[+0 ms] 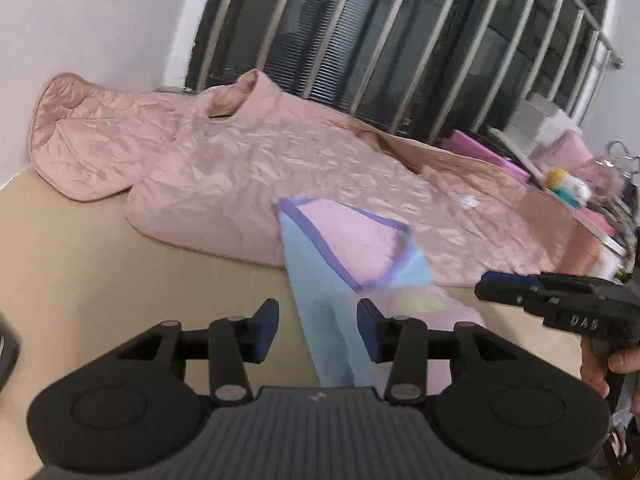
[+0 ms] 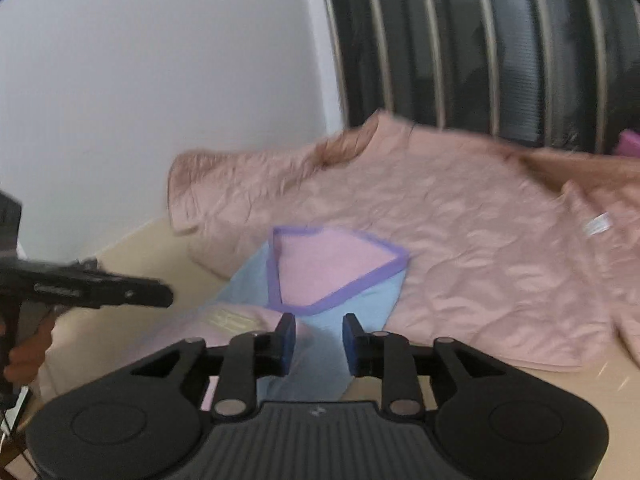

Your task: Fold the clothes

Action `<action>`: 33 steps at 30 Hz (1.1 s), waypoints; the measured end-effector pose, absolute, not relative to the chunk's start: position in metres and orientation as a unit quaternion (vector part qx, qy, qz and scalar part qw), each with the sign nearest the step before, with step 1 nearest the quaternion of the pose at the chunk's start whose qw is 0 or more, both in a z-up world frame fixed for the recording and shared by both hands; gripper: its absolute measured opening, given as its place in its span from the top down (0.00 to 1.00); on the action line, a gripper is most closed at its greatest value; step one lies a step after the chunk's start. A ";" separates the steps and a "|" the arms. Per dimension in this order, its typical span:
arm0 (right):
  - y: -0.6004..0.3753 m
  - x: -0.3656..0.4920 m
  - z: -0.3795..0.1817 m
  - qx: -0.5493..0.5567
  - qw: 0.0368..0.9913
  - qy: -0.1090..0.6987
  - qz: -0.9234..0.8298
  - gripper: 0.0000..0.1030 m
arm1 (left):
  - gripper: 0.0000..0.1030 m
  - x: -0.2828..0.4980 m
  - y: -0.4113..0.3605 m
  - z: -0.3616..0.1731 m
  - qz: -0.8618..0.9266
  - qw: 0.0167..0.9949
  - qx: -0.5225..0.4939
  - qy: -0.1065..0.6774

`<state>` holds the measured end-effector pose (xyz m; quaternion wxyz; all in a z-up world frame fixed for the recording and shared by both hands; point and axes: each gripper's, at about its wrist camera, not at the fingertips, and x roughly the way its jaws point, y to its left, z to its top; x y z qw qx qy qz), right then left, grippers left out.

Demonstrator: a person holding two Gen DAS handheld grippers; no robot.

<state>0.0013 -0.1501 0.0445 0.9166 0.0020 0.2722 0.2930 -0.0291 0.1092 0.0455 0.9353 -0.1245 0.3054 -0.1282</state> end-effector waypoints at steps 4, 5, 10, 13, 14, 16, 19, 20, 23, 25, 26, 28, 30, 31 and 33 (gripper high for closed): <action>-0.145 -0.019 0.040 0.026 0.890 0.294 0.348 0.77 | 0.58 -0.025 0.087 0.031 -0.141 0.930 -0.094 0.325; -0.139 -0.018 0.033 0.018 0.891 0.300 0.341 0.77 | 0.59 -0.020 0.082 0.026 -0.136 0.929 -0.086 0.332; -0.138 -0.002 0.015 0.021 0.898 0.327 0.294 0.74 | 0.65 -0.022 0.078 0.029 -0.136 0.930 -0.077 0.334; -0.148 -0.001 0.031 0.029 0.910 0.302 0.282 0.72 | 0.51 -0.016 0.086 0.039 -0.127 0.934 -0.092 0.321; -0.151 0.003 0.033 0.034 0.911 0.301 0.280 0.72 | 0.51 -0.006 0.086 0.040 -0.123 0.933 -0.099 0.324; -0.153 0.014 0.030 0.046 0.908 0.310 0.277 0.72 | 0.53 0.012 0.083 0.035 -0.131 0.926 -0.113 0.337; -0.146 0.028 0.014 0.050 0.896 0.335 0.287 0.72 | 0.94 0.034 0.076 0.025 -0.139 0.913 -0.125 0.362; -0.141 0.031 0.009 0.046 0.894 0.338 0.290 0.73 | 0.99 0.034 0.075 0.024 -0.129 0.916 -0.125 0.358; -0.128 0.030 0.008 0.021 0.909 0.315 0.272 0.97 | 0.99 0.024 0.080 0.028 -0.105 0.931 -0.134 0.322; -0.126 0.027 0.012 -0.004 0.924 0.300 0.235 0.98 | 0.99 0.019 0.081 0.031 -0.092 0.939 -0.130 0.306; -0.125 0.026 0.013 -0.016 0.932 0.291 0.214 0.98 | 0.99 0.018 0.079 0.032 -0.087 0.941 -0.123 0.303; -0.130 0.025 0.016 -0.012 0.934 0.291 0.206 0.90 | 0.96 0.018 0.074 0.031 -0.081 0.943 -0.100 0.308; -0.141 0.020 0.021 0.012 0.932 0.292 0.216 0.77 | 0.79 0.015 0.074 0.033 -0.081 0.944 -0.095 0.305; -0.147 0.016 0.022 0.022 0.930 0.293 0.222 0.75 | 0.76 0.014 0.074 0.034 -0.083 0.944 -0.094 0.304; -0.155 0.011 0.024 0.041 0.925 0.291 0.240 0.75 | 0.72 0.011 0.073 0.036 -0.089 0.944 -0.102 0.300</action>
